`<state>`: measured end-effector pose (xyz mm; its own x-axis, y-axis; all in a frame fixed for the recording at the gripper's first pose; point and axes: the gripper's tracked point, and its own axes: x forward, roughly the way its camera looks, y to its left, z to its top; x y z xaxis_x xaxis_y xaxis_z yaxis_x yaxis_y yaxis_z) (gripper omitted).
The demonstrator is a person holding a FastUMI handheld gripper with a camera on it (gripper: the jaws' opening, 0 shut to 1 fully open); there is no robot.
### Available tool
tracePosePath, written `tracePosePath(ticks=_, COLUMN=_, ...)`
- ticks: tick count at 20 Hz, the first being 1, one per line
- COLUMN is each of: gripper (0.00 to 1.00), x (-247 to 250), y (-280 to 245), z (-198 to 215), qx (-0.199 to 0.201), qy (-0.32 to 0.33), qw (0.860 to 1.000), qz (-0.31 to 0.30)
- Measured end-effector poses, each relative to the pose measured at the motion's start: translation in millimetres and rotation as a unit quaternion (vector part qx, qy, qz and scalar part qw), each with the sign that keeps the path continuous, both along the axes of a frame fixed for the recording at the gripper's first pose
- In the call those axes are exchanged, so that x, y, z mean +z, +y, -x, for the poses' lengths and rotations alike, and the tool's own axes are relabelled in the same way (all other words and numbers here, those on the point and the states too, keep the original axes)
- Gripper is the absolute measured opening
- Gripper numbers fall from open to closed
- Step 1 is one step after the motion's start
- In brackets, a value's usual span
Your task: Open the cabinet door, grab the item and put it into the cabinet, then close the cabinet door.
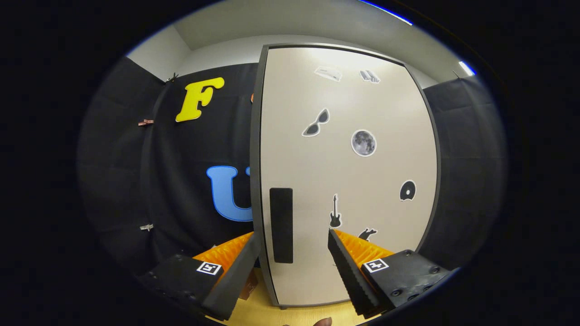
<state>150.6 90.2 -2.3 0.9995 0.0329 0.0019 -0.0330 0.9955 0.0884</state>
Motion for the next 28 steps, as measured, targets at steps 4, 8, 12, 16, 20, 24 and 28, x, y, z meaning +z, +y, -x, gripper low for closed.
tracePosePath(ticks=4, gripper=0.96, x=-2.7, y=11.1, z=-28.8, qx=-0.001, qy=-0.003, qw=1.0, qz=-0.001)
tracePosePath(ticks=8, gripper=0.75, x=-7.7, y=20.0, z=-49.8, qx=-0.001, qy=0.004, qw=1.0, qz=-0.016)
tracePosePath(ticks=12, gripper=0.42, x=-16.3, y=15.8, z=-57.6, qx=-0.01, qy=0.012, qw=1.0, qz=-0.001)
tracePosePath(ticks=16, gripper=0.27, x=-17.9, y=16.2, z=-55.9, qx=0.005, qy=0.021, qw=1.0, qz=-0.015)
tracePosePath(ticks=20, gripper=0.19, x=-18.6, y=17.1, z=-42.3, qx=0.049, qy=0.033, qw=0.998, qz=-0.008)
tracePosePath(ticks=24, gripper=0.19, x=-18.5, y=14.8, z=-13.0, qx=0.088, qy=0.03, qw=0.995, qz=-0.019)
tracePosePath(ticks=28, gripper=0.19, x=-17.7, y=6.1, z=15.1, qx=0.123, qy=0.03, qw=0.991, qz=-0.035)
